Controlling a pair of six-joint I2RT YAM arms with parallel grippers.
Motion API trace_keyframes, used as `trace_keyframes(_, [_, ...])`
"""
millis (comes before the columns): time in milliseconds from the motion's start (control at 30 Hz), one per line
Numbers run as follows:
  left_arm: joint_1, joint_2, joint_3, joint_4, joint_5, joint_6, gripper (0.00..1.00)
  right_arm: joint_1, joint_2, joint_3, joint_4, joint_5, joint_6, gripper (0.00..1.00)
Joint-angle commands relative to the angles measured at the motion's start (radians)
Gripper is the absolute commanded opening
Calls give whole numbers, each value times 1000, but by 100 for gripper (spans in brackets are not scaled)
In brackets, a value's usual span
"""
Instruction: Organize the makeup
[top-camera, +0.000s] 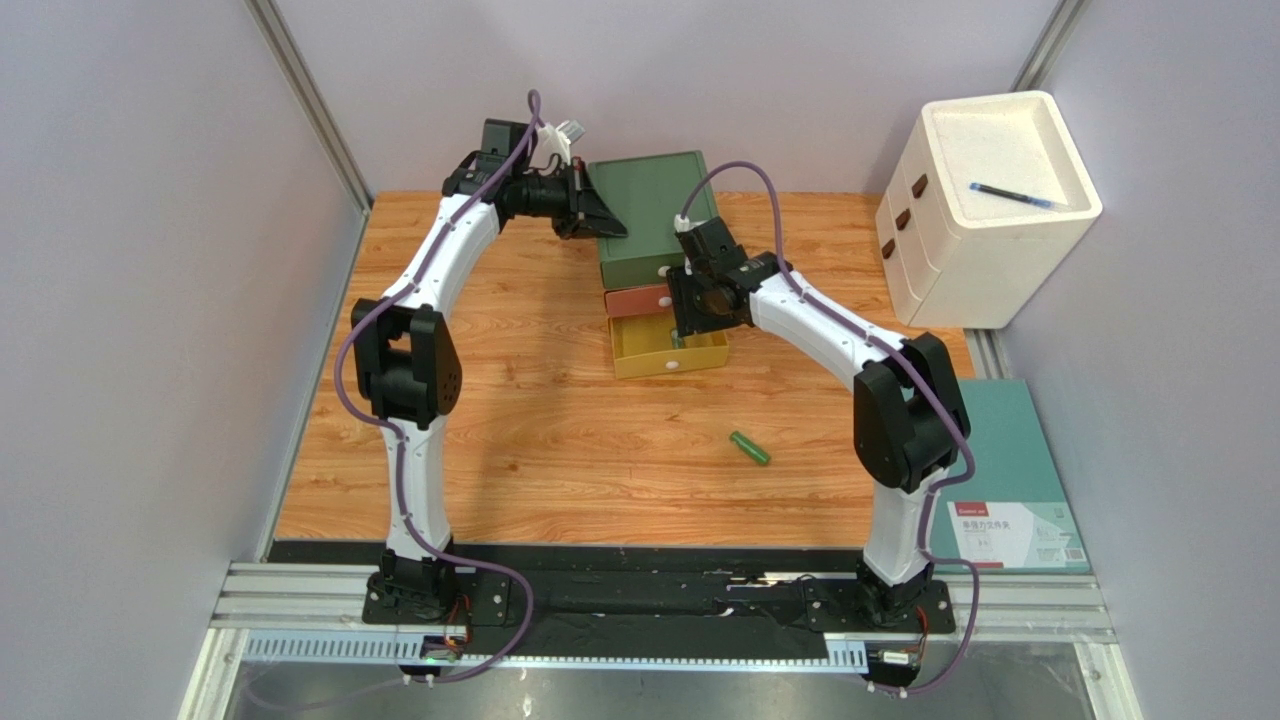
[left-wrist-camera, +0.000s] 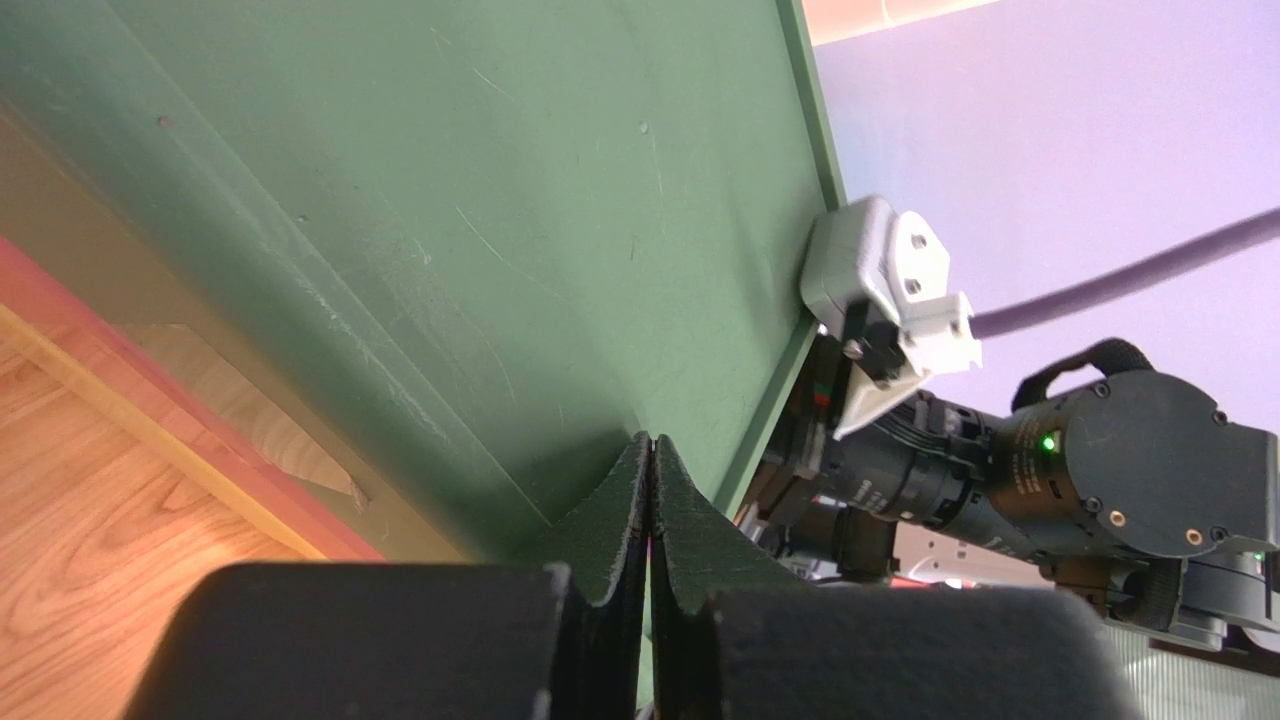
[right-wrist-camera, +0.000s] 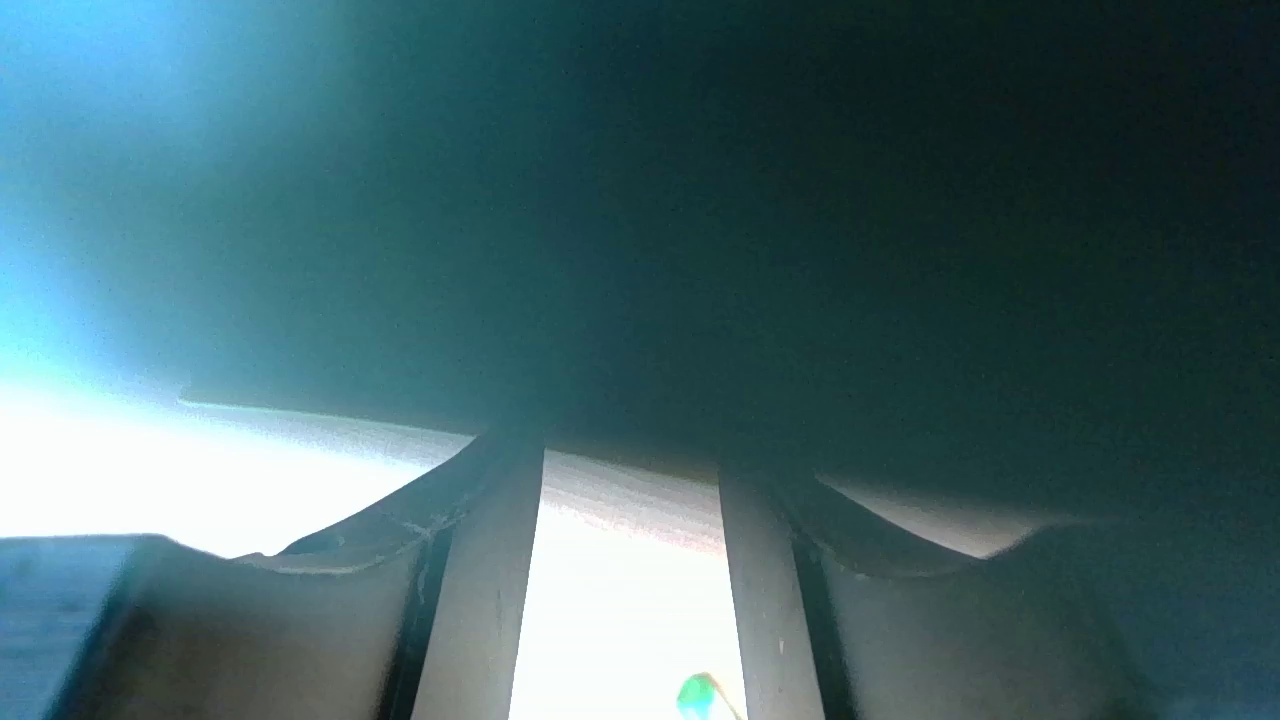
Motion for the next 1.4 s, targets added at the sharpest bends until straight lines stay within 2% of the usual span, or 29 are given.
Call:
trace_keyframes(0, [13,50,-61,-145,-146,72,0,5,-144,-65,-21,-5,4,50])
trace_keyframes(200, [13,48,-59,-145,-147,74,0,30,-269,-220,-134,-63,-25,50])
trace_keyframes(233, [13,50,-59,-145,-149,74,0,32,-290,-290,-140,-121,-26,50])
trace_keyframes(333, [13,50,-64,-145,-147,71,0,38,-345,-407,-151,-169,0,50])
trace_keyframes(567, [13,50,-76,-145,-147,78,0,105,-353,-532,-126,-143,53,50])
trace_keyframes(833, [13,47,-87,-156,-150,89,0,117,-273,-527,-91,1,63,51])
trace_keyframes(1200, [13,47,-92,-161,-153,92,0,117,-184,-504,-89,67,44,51])
trace_keyframes(1367, [13,50,-87,-172,-158,98,0,116,-274,-474,-91,105,30,50])
